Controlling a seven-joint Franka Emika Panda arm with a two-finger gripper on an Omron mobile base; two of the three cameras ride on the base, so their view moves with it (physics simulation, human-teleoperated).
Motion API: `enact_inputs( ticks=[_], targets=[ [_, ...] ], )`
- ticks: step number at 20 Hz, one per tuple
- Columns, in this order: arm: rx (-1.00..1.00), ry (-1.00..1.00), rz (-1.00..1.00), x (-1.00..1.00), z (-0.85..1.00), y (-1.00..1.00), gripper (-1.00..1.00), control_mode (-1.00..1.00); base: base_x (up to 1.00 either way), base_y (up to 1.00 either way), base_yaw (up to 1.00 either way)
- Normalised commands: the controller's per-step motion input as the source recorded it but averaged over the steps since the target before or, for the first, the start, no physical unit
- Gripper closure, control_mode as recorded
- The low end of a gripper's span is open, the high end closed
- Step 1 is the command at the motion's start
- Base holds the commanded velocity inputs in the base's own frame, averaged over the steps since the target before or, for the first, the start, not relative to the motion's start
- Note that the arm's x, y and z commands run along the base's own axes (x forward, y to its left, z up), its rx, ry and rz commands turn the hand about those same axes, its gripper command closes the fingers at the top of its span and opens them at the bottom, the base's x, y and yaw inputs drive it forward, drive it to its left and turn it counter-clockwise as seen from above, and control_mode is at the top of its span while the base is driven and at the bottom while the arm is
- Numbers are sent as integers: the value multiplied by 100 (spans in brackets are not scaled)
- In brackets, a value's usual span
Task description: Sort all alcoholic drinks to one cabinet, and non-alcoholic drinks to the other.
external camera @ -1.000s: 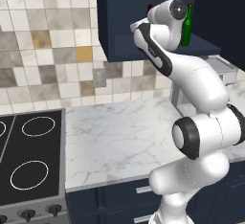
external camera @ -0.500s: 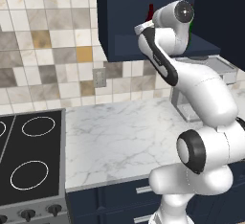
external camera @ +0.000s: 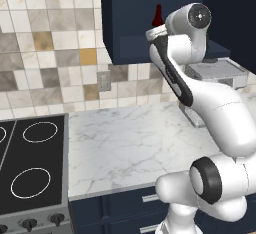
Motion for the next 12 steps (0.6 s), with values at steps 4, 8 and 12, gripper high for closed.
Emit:
enact_inputs(
  ticks=[4,8,12],
  targets=[
    [0,7,-3,-99,8,-17,-100,-100,0,0,0],
    [0,22,-1,-95,7,-17,-100,-100,0,0,0],
    [0,27,-2,-100,0,-12,-100,-100,0,0,0]
  ],
)
